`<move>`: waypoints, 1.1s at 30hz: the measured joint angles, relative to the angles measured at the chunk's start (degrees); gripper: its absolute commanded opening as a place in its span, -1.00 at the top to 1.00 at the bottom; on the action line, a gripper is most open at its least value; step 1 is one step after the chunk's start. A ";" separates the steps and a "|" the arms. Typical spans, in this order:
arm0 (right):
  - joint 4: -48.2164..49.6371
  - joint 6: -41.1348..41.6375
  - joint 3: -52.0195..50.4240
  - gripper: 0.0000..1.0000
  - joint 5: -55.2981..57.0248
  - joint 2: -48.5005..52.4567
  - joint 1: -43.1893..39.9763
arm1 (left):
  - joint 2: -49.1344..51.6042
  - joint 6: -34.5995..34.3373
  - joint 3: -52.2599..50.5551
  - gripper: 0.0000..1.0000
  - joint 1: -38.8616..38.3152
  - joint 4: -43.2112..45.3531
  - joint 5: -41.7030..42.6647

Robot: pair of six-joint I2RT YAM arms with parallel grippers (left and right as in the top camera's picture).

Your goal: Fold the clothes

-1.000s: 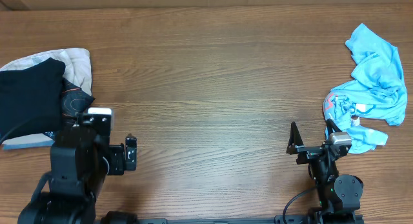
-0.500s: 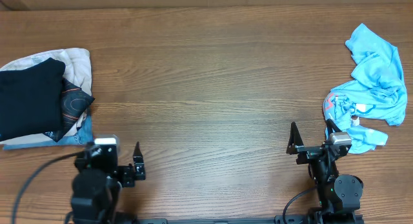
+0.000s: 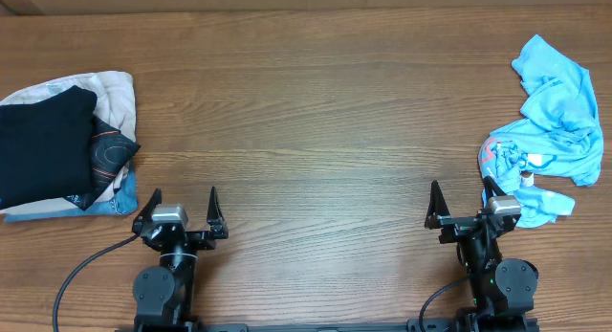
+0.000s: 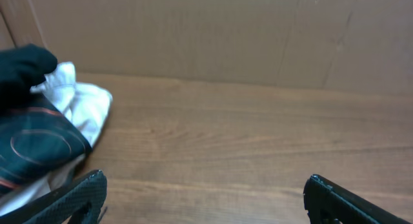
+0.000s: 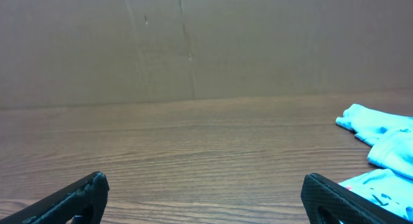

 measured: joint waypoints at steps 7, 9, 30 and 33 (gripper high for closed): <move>0.07 0.04 0.00 -1.00 -0.02 0.00 0.00 | -0.02 -0.02 -0.04 -1.00 0.70 -0.35 1.92; 0.02 0.04 0.00 -1.00 0.00 0.00 0.00 | -0.02 -0.04 -0.04 -1.00 0.70 -0.35 2.08; 0.04 0.04 0.00 -1.00 0.00 0.00 0.00 | -0.02 -0.04 -0.04 -0.99 0.70 -0.37 2.12; 0.04 0.02 0.00 -1.00 0.00 0.00 0.00 | -0.02 -0.02 -0.04 -1.00 0.70 -0.37 2.12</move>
